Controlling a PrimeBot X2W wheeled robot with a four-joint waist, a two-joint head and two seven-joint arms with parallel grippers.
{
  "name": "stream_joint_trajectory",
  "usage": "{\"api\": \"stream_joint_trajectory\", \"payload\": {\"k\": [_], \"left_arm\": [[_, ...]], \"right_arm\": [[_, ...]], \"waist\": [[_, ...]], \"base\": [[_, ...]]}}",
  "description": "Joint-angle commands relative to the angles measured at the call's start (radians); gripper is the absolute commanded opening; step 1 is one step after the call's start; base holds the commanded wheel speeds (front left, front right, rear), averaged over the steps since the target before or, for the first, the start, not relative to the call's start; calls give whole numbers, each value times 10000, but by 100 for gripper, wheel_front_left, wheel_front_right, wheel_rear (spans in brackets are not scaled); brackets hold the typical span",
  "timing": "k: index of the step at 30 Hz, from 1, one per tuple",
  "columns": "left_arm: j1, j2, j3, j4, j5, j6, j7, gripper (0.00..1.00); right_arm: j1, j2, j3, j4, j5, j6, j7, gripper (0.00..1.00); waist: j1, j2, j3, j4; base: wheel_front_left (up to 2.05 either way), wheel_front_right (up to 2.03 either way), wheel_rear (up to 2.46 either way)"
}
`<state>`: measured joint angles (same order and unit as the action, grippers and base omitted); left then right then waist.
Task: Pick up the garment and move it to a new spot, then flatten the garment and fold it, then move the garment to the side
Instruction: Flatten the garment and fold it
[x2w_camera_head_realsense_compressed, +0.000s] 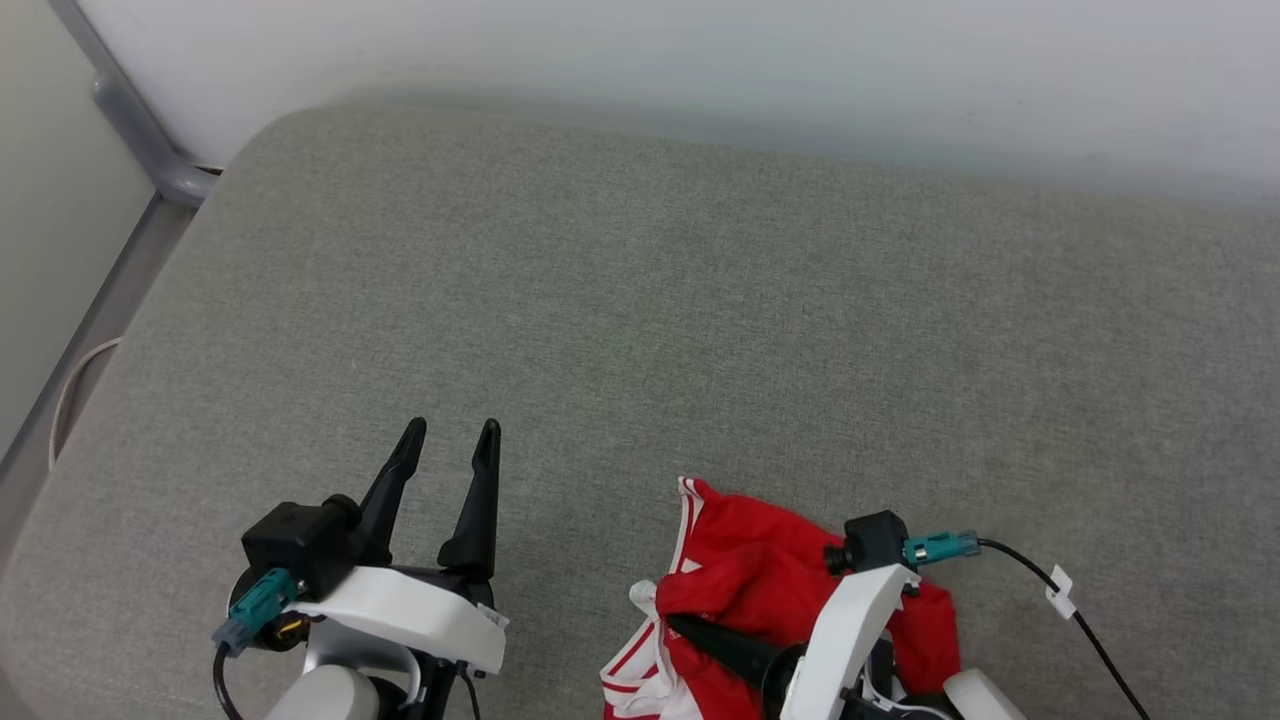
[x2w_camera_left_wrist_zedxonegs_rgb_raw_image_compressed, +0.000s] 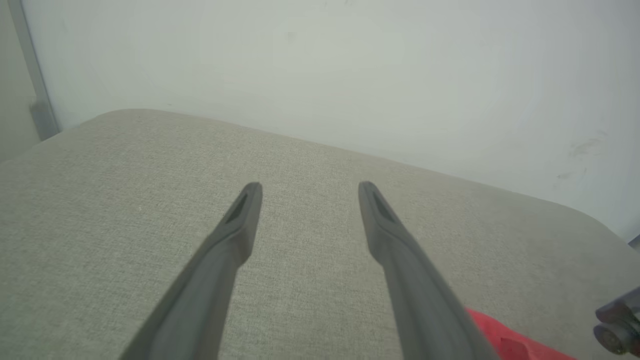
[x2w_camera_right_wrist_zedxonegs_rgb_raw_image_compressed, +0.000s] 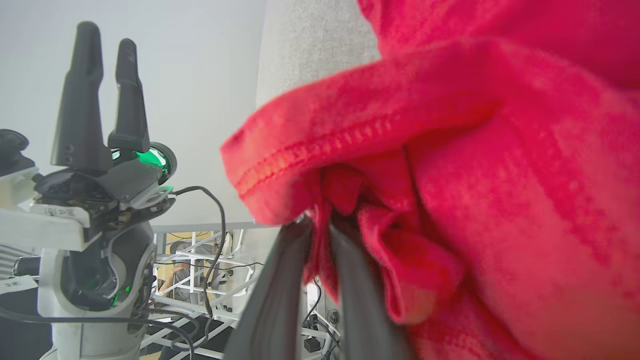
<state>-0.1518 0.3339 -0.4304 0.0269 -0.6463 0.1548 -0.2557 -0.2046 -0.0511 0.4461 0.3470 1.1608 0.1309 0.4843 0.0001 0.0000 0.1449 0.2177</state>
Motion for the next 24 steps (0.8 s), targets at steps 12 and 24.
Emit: {"api": "stream_joint_trajectory", "payload": {"k": [12,24], "left_arm": [[42,25,259,346,250,-106,-87,100],[642,371,341,309,360,371,106,100]], "right_arm": [[-600,-311,837,-723,-621,-6,-1254,100],[725,-1396,-1845,-2523,-5085,-6,-4005,100]], "waist": [[-1,0,-667,-769],[-1,0,-1454,-1538]], "base": [[0,0,0],[0,0,0]]}}
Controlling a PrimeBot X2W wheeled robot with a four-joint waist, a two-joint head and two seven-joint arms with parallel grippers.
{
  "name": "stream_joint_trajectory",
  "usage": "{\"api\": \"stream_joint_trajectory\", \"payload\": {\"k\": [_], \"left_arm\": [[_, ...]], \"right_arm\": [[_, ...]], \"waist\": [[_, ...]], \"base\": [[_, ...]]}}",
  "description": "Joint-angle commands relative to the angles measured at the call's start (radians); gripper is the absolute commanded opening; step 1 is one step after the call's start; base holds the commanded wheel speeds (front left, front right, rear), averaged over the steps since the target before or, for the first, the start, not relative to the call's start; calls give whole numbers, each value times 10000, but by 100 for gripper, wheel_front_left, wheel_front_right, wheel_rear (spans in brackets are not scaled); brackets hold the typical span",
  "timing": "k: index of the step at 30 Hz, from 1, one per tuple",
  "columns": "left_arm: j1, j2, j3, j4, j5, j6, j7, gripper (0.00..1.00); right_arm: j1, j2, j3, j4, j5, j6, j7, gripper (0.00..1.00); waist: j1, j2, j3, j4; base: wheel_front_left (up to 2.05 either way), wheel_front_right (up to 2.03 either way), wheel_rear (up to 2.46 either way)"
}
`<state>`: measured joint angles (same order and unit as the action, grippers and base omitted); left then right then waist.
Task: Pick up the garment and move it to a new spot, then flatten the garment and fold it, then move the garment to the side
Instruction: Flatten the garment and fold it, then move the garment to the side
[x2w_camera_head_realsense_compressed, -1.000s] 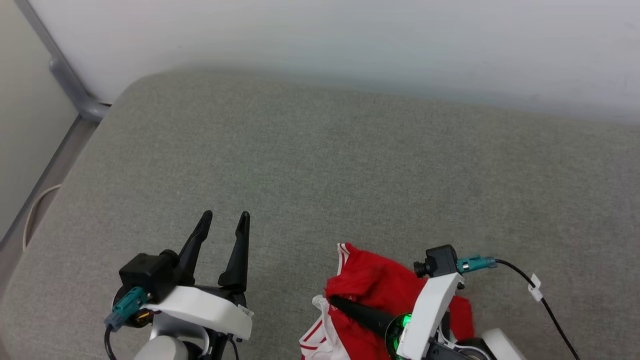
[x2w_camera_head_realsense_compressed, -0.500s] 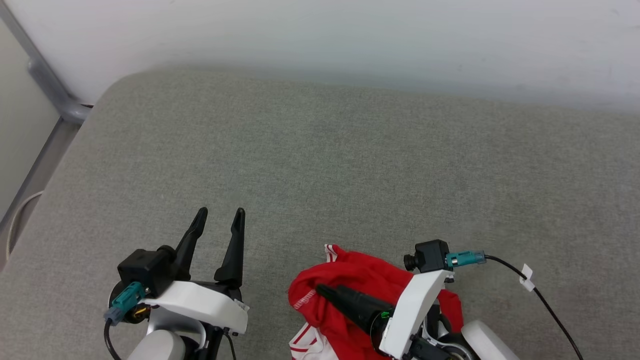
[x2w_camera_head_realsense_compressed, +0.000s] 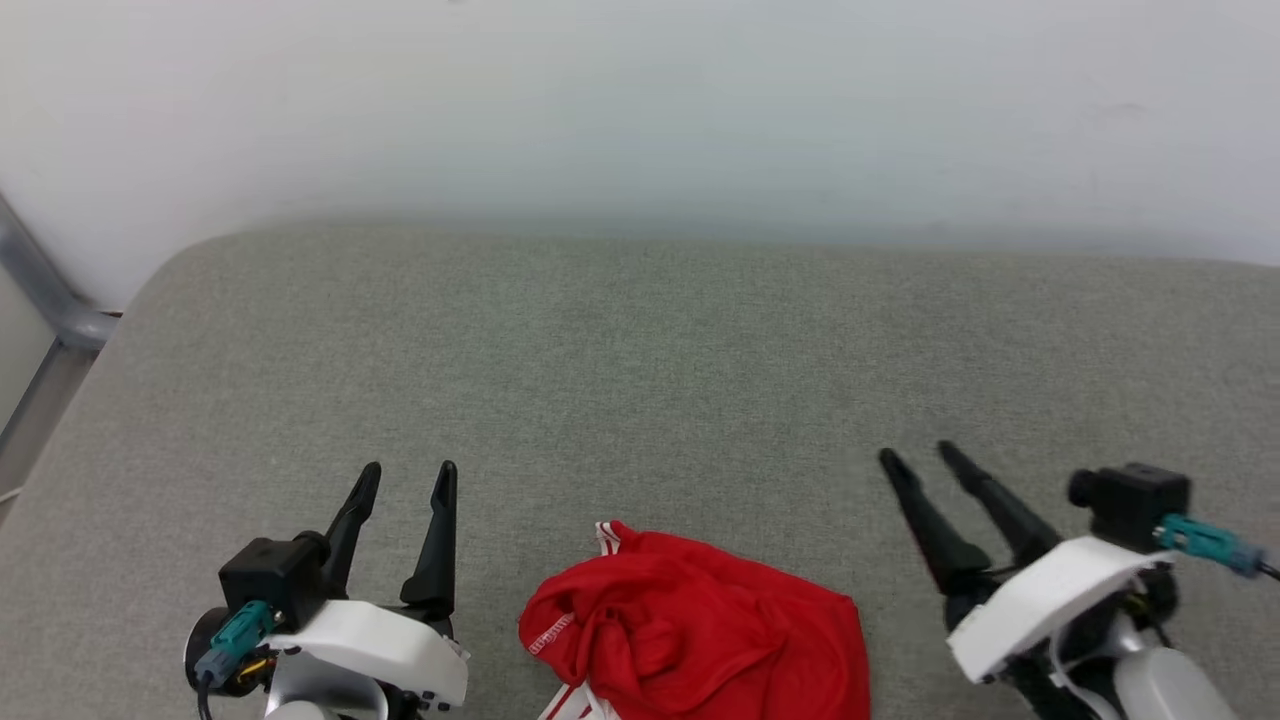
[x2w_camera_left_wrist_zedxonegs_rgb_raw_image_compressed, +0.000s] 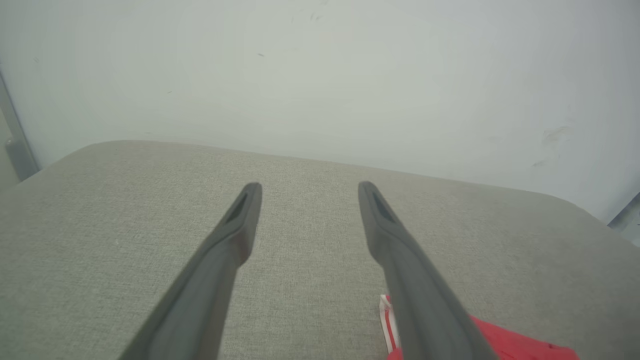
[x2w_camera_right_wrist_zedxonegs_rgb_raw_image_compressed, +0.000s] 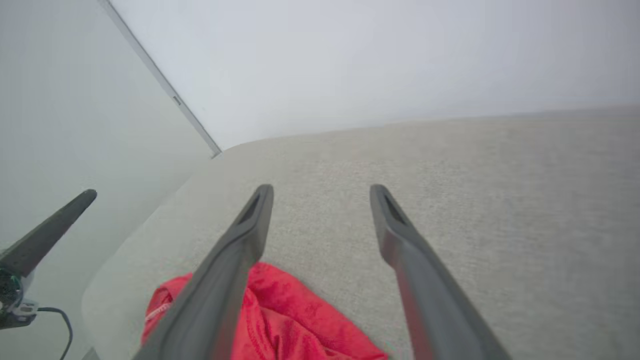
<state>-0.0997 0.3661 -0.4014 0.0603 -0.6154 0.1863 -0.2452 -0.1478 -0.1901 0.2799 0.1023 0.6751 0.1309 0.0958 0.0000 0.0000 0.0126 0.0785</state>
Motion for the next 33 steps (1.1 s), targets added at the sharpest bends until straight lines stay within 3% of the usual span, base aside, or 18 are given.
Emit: {"api": "stream_joint_trajectory", "payload": {"k": [1,3,4,11,19,29,33], "left_arm": [[177,65,53,-35,47,100,20,100],[247,112,94,-84,37,170,13,100],[386,183,125,-150,97,246,-27,100],[675,351,219,-241,442,280,-143,100],[1095,363,244,-320,727,511,-169,100],[1170,333,381,-389,760,559,-195,100],[964,256,426,-450,765,533,-199,100]], "right_arm": [[366,54,-643,-206,-652,-7,-280,100],[772,154,-1532,-521,-1583,-6,-537,100],[1310,366,-2634,-1143,-2655,-6,-780,100],[2510,884,-3721,-2775,-4231,-7,-776,100],[3498,1134,-3735,-3515,-4488,-7,-572,100],[3483,1261,-3889,-3761,-4635,-7,-350,100],[3616,1311,-4330,-3579,-4115,-7,328,100]], "waist": [[0,0,-184,-210],[0,0,-253,-337],[0,0,-343,-510],[0,0,-590,-731],[0,0,-789,-813],[0,0,-732,-731],[0,0,-641,-576]], "base": [[0,0,0],[0,0,0],[0,0,0],[0,0,0],[0,0,0],[0,0,0],[0,0,0]]}}
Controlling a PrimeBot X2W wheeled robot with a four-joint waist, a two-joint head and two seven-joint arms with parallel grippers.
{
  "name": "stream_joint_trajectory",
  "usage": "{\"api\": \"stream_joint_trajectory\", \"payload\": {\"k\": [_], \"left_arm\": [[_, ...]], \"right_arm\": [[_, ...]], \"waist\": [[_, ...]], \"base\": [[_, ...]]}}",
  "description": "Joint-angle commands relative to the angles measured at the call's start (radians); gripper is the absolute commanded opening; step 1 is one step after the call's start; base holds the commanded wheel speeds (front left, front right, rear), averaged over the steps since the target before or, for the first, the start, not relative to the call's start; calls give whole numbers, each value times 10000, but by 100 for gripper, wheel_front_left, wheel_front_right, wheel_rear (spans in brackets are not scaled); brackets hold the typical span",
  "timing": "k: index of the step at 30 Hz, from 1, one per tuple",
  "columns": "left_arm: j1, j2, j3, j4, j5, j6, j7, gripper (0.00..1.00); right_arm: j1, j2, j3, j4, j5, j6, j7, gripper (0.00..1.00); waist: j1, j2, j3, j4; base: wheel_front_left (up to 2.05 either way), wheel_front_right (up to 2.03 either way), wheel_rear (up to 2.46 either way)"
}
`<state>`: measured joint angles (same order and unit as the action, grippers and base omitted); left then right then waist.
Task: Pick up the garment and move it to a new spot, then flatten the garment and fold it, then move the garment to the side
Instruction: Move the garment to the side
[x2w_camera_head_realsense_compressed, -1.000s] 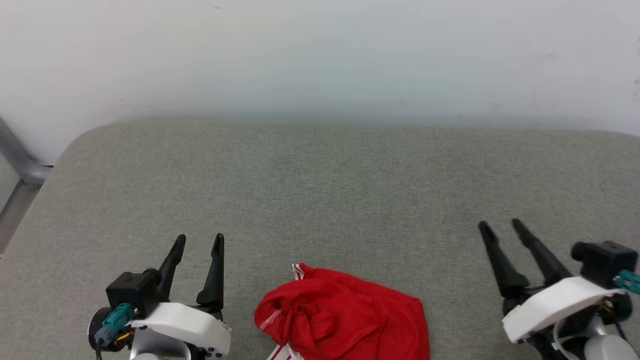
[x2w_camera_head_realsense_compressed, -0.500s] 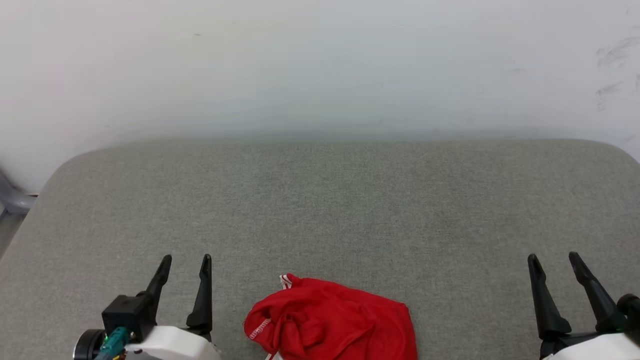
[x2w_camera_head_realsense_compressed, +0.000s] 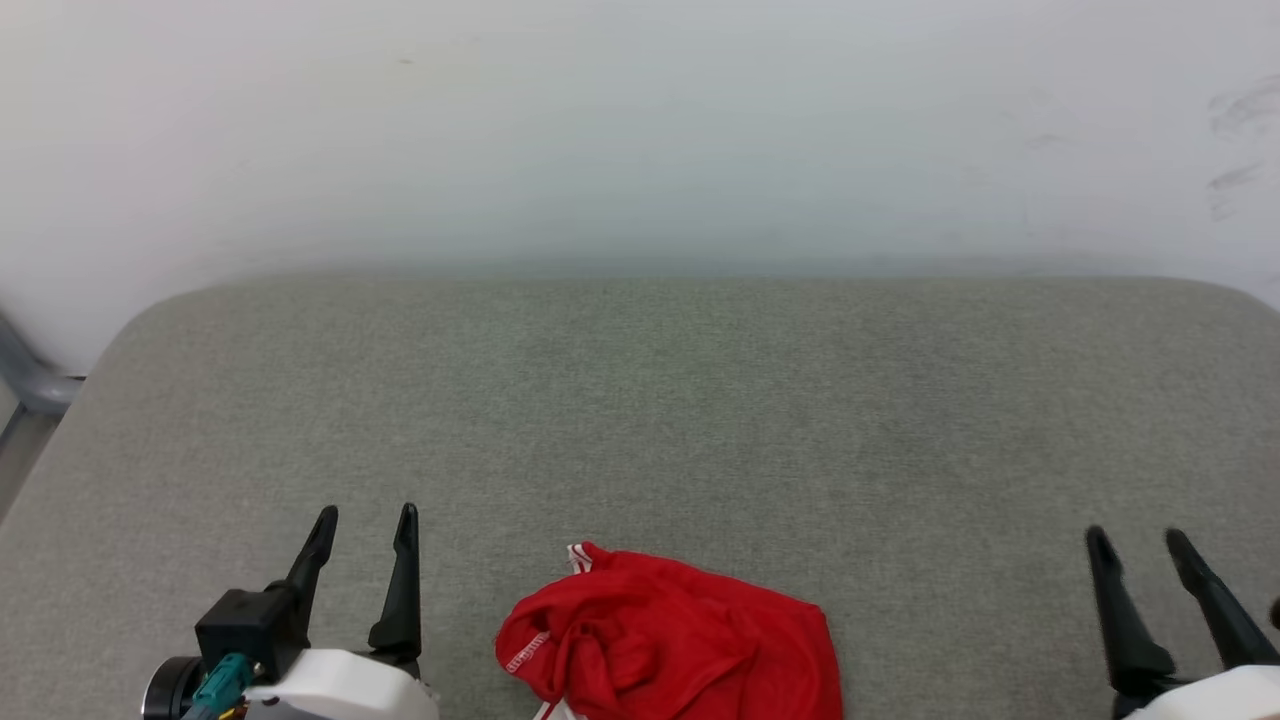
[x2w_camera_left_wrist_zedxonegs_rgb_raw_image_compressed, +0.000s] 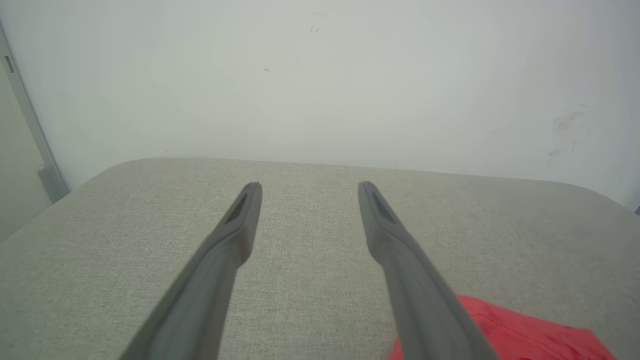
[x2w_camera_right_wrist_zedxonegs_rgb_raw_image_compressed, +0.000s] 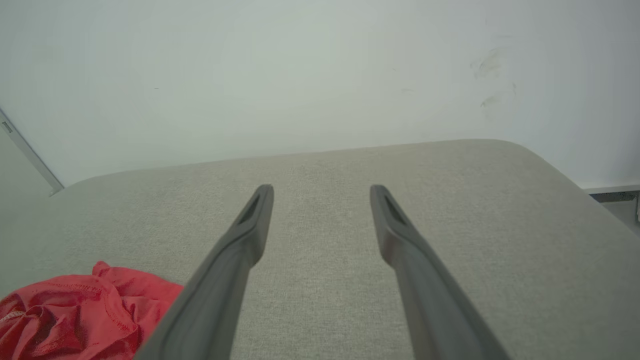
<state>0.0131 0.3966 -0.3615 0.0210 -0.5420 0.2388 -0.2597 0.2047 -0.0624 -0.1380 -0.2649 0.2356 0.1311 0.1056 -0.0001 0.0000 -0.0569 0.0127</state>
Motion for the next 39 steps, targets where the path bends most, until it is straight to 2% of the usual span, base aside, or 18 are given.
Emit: {"api": "stream_joint_trajectory", "payload": {"k": [1,4,7,11,14,22,28,29,30,31,35,39], "left_arm": [[-240,-75,18,-75,37,-21,-55,100],[-434,-164,-31,-100,72,-107,-59,100],[-667,-280,-33,-59,106,-184,-64,100],[-922,-504,-46,-64,151,-292,-69,100],[-1149,-683,-42,-108,252,-436,-72,100],[-1558,-1191,61,66,469,-817,-63,100],[-1672,-1500,321,315,742,-1149,-62,100],[-1667,-1548,341,346,793,-1169,-58,100],[-1664,-1594,365,385,840,-1210,-55,100],[-1653,-1642,393,404,869,-1228,-55,100],[-1504,-1727,590,509,1002,-1325,-55,100],[-1420,-1731,726,543,1100,-1431,-54,100]], "right_arm": [[129,36,-386,177,521,-9,548,100],[358,10,-919,671,1429,-9,1822,100],[494,-192,-948,1067,2307,-8,3316,100],[560,-391,-404,1334,3297,-8,5212,100],[210,-456,137,1436,3709,-9,5994,100],[-775,-715,1423,2347,4329,-8,6090,100],[-1260,-883,2125,4085,4340,-17,6101,100],[-1271,-893,2228,4259,4341,-18,6093,62],[-1283,-871,2299,4393,4381,-20,6034,27],[-1312,-850,2369,4490,4426,-20,6000,0],[-1674,-1017,2607,4307,4477,-17,5601,0],[-2271,-1522,2813,3438,4164,-12,5191,0]], "waist": [[1,0,86,157],[1,0,234,477],[1,0,403,783],[1,0,766,1215],[1,0,1169,1533],[1,0,1855,2027],[1,0,2212,2200],[1,0,2222,2206],[1,0,2226,2207],[1,0,2228,2199],[1,0,2104,2083],[1,0,1851,1754]], "base": [[0,0,0],[0,0,0],[0,0,0],[0,0,0],[0,0,0],[0,0,0],[0,0,0],[0,0,0],[0,0,0],[0,0,0],[0,0,0],[0,0,0]]}}
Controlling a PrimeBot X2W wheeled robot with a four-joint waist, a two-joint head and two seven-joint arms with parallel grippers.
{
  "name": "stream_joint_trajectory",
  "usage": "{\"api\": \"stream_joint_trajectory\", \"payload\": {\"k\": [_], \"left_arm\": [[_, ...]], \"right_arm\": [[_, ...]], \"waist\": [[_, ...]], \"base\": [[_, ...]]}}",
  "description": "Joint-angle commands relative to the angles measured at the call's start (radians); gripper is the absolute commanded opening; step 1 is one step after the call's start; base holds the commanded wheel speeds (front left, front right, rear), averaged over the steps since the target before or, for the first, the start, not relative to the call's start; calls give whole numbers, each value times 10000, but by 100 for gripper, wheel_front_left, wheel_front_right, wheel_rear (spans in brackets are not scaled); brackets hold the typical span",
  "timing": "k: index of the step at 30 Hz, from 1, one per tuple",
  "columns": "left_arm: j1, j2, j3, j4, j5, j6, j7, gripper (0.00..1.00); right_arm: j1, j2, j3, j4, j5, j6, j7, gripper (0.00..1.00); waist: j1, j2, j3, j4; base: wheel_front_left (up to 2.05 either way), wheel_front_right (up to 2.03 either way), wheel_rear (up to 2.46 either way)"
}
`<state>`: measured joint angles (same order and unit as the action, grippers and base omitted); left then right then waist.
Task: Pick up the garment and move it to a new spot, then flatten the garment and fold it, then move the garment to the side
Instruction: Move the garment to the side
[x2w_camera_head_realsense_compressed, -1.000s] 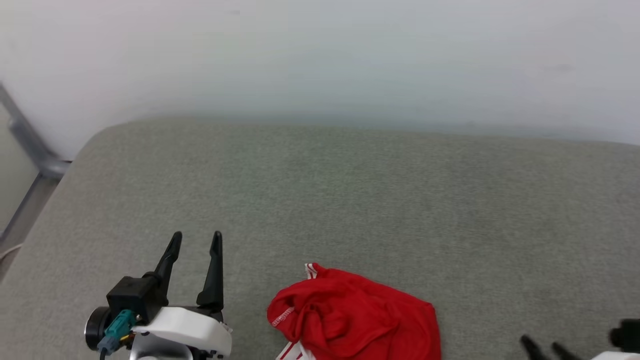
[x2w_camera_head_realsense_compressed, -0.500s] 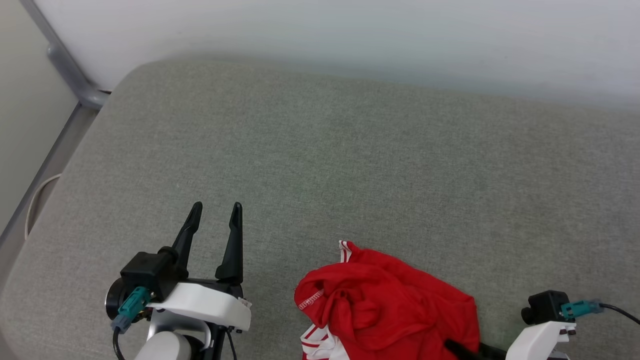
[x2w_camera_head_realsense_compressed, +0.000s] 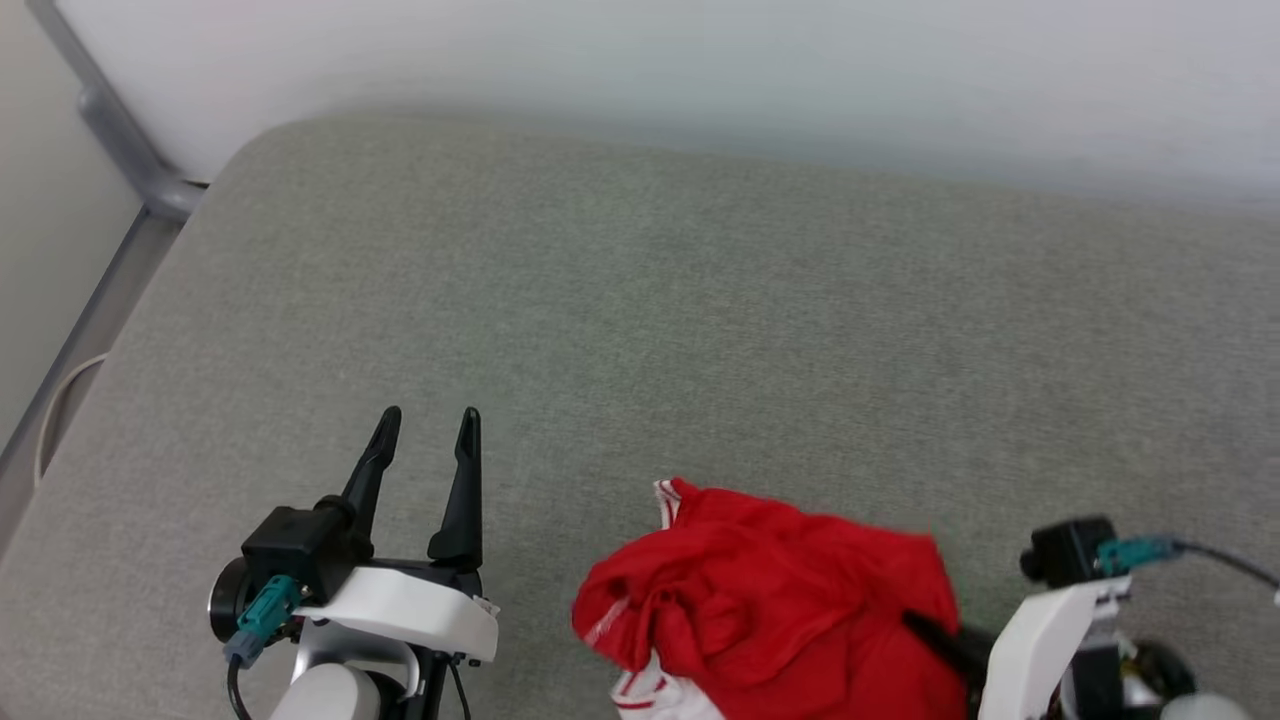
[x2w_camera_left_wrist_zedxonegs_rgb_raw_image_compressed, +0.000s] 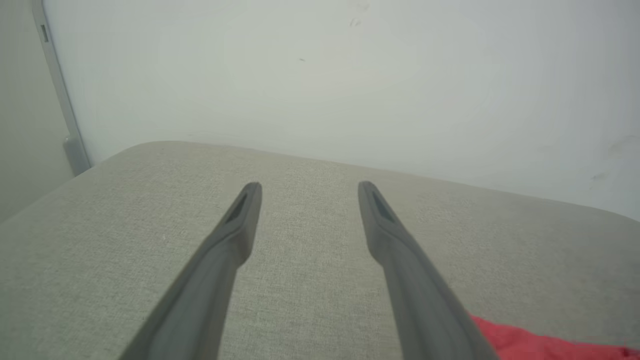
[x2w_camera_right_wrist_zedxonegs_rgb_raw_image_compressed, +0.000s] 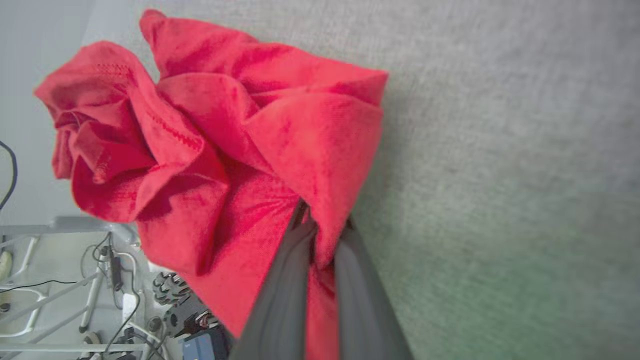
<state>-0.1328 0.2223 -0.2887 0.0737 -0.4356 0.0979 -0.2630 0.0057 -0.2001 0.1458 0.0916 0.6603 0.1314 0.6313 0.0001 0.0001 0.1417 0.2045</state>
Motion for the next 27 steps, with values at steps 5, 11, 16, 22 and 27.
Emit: {"api": "stream_joint_trajectory", "payload": {"k": [5,11,16,22,27], "left_arm": [[112,12,143,-133,183,-120,-21,100],[87,-46,220,-321,279,-220,-21,100],[26,8,310,-505,396,-240,-22,100],[-333,253,311,-873,579,-256,115,100],[-892,636,237,-1475,849,-277,580,100]], "right_arm": [[-906,-1108,495,-1604,-834,-14,126,0],[-1613,-2172,1046,-3250,-1517,-15,789,0],[-2032,-2760,1161,-4169,-1762,-15,1258,0],[-2479,-2830,916,-3961,-1576,-13,1212,0],[-3212,-2788,716,-2850,-1249,-13,538,0]], "waist": [[-1,-1,-303,-903],[-1,-1,-277,-2391],[-1,-1,-10,-4095],[-1,-1,825,-5938],[-1,-1,2025,-6831]], "base": [[0,0,0],[0,0,0],[0,0,0],[0,0,0],[0,0,0]]}}
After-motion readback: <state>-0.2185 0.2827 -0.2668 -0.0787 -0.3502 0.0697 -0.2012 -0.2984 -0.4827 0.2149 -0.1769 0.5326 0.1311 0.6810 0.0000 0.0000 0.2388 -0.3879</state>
